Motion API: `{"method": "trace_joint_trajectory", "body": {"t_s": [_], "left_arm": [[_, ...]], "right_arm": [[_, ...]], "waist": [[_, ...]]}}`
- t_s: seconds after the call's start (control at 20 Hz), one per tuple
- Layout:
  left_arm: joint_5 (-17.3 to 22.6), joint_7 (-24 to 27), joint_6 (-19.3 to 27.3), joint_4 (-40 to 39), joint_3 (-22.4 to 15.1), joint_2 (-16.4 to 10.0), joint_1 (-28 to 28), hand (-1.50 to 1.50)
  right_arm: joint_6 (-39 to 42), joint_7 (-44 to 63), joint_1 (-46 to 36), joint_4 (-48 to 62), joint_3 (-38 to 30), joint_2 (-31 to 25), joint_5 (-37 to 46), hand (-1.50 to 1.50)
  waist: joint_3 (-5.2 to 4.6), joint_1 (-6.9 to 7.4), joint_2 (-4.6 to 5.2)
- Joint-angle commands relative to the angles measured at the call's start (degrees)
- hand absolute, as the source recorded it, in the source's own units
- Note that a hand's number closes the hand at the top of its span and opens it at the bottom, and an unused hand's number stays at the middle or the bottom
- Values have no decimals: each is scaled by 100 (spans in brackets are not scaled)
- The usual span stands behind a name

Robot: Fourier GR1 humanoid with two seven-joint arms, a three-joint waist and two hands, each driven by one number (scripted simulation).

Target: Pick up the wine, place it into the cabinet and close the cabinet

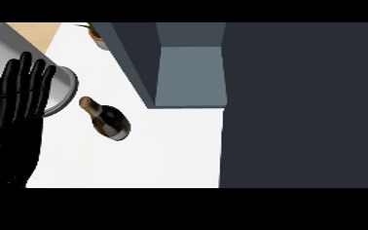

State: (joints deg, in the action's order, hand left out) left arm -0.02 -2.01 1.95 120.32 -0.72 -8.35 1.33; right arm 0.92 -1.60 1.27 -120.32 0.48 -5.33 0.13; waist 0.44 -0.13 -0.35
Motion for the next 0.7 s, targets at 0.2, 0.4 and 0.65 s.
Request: {"method": "trace_joint_trajectory", "body": {"t_s": [0.2,0.4,0.65], "left_arm": [[1430,691,-1525,-875,454,-662,580,-150],[2628,-305,-2081,-877,112,-587,252,-150],[3644,-1422,-1974,-543,537,-1003,714,-150]], "right_arm": [[-45,220,852,-951,123,87,63,-150],[367,811,892,-899,762,220,-627,-150],[-26,2070,779,-2009,1102,212,-459,-150]], "waist": [[-56,-158,32],[-51,-38,23],[-48,5,23]]}}
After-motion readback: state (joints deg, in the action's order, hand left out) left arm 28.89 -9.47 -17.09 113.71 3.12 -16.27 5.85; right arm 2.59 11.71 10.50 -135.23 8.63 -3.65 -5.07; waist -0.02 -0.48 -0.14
